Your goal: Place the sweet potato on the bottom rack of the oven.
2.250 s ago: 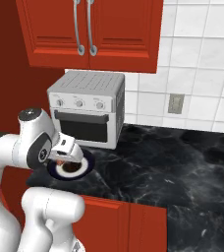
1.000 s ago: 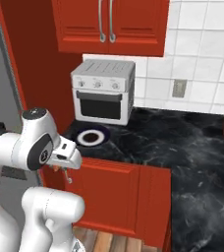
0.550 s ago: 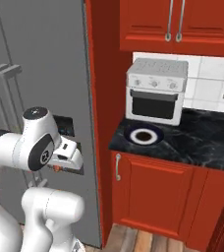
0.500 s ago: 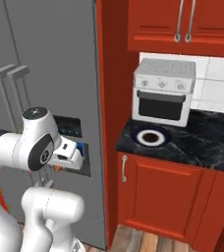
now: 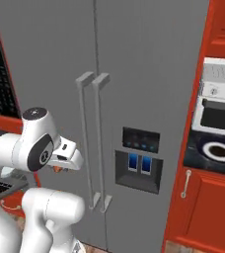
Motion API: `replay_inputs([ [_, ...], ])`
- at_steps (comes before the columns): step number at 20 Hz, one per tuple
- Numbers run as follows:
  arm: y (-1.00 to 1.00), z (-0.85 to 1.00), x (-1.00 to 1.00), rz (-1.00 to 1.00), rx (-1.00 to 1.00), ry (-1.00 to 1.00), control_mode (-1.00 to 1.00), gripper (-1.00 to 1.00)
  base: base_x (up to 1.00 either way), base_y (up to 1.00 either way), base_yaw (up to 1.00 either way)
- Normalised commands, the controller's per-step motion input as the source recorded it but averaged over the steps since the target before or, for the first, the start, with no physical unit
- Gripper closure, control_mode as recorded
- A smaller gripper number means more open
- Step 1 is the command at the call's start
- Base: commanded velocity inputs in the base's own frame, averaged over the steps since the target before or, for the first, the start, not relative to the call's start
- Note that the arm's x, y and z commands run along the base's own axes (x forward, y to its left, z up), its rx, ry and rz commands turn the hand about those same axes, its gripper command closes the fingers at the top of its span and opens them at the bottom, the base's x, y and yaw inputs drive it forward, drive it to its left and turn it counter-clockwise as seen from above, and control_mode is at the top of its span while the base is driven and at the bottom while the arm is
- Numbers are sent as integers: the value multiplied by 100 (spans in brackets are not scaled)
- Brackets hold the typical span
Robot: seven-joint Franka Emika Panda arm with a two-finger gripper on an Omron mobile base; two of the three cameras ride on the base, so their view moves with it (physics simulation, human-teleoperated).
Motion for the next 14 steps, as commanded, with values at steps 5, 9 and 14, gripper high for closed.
replay_inputs([
  [5,0,0,0,0,0,0,100,100,35,100,-4],
  [9,0,0,0,0,0,0,100,100,45,63,1],
  [14,0,0,0,0,0,0,100,100,43,8,3],
])
